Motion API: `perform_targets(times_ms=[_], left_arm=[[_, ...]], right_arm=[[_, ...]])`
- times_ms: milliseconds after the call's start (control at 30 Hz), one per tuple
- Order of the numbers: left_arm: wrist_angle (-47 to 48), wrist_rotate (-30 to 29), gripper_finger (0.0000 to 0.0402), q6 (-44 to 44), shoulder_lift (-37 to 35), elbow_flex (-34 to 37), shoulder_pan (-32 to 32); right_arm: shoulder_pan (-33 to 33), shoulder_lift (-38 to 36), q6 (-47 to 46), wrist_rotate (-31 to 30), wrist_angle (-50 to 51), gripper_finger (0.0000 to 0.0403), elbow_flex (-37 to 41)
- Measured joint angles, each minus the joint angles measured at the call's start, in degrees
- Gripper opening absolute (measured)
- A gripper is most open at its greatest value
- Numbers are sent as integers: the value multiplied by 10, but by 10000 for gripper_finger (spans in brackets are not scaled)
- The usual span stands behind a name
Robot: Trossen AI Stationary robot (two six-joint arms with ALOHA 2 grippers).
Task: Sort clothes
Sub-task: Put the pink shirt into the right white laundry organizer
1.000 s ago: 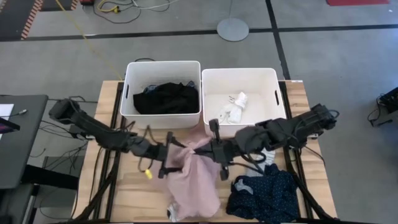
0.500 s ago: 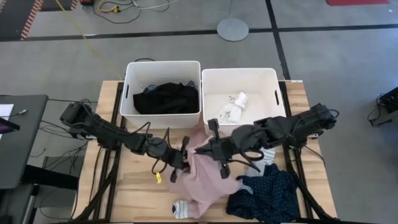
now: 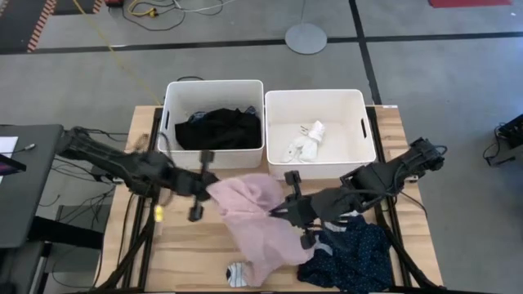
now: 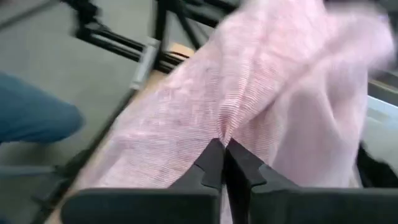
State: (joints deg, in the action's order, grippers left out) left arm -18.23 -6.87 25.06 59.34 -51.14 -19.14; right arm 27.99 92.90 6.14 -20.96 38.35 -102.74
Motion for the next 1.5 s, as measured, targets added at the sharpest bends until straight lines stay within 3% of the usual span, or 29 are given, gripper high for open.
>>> perform_targets(times_ms=[133,400,500,600,733,867,967,1100,1133,1233,1500], left_arm=[[68,-3,2,10,-28,-61,0],[178,-6,1,33,23,-212,0],[223,-5,1,38,54,-274,0],[268,-5,1,37,87,-336,-3],[324,-5,1,36,128,-407,-14],[366,-23,1,36,155,-458,-33],[383,-40,1,38,158,-480,-45],[390,-60,1,37,153,-490,-54],[395,-69,1,36,151,-491,-59],[415,-99,1,32,141,-493,-70],[494,-126,1,-12,131,-494,-103]], right_arm=[[12,5,-1,-49,-14,110,12],[-24,52,-31,-66,-66,321,55],[-43,84,-31,-66,-105,361,62],[-60,111,-11,-66,-164,366,65],[-83,143,15,-80,-247,341,66],[-102,162,33,-94,-292,278,66],[-107,175,45,-92,-320,195,66],[-100,182,68,-89,-322,37,66],[-97,181,75,-90,-328,21,66],[-82,171,94,-94,-344,11,66],[-33,93,209,-193,-390,2,66]])
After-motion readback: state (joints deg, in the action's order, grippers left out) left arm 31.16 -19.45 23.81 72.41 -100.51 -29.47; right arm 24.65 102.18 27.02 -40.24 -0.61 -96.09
